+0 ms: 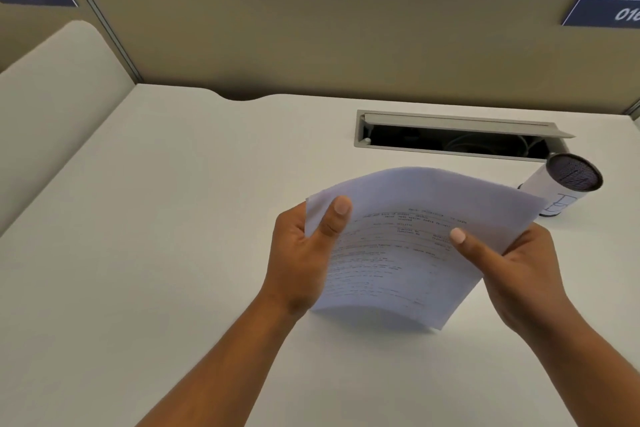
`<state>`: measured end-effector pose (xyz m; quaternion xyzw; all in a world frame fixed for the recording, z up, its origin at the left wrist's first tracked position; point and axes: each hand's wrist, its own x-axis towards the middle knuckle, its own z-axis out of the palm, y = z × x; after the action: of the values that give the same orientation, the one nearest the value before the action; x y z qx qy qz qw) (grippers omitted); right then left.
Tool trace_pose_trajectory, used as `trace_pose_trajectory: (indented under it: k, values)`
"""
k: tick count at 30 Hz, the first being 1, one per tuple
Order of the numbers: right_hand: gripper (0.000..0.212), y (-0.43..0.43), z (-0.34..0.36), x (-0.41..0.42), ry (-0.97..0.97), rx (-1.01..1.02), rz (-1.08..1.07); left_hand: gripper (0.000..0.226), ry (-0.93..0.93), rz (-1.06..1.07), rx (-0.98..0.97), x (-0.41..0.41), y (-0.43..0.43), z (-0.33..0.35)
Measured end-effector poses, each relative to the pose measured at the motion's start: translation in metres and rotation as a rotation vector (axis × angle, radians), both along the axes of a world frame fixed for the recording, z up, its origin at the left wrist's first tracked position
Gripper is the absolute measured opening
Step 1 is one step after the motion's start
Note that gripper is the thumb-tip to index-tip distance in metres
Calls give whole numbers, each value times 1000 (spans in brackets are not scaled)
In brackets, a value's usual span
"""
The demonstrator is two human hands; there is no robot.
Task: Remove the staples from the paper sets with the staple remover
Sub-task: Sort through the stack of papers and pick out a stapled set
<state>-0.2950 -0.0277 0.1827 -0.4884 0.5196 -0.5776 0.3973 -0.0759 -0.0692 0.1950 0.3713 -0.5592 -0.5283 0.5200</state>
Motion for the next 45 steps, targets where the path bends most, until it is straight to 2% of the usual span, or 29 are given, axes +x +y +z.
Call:
trace_pose_trajectory:
  k: [2,7,11,15,17,22,28,34,40,42,45]
  values:
    - [44,2,0,-1,9,-16,13,42,51,7,25,3,1,1]
    - [45,8,-8,-1,-21,11,38,47,76,18,124,8,5,3]
    - [41,14,-12,2,-60,48,60,50,-7,-31,4,13,3,-2]
    - [38,22,-20,8,-60,106,39,16,-85,10,51,12,2,-19]
    - [39,28,-22,13,-35,109,-5,20,-84,-1,56,9,5,-21]
    - [56,32,-5,18,-11,-44,-80,36,-56,19,-105,1,7,-6]
    - [42,29,-4,3,-13,-74,-121,40,-183,65,-320,1,8,1]
    - [47,26,-19,-2,16,18,-18,39,-152,107,-83,-5,16,-19]
    - [59,14,0,-9,65,-69,-4,42,-105,143,-143,-9,14,-5]
    - [58,11,0,-10,80,-93,30,43,-98,143,-141,-9,11,-8]
    - [50,6,-27,-10,64,23,57,40,-134,110,-37,-11,2,-31]
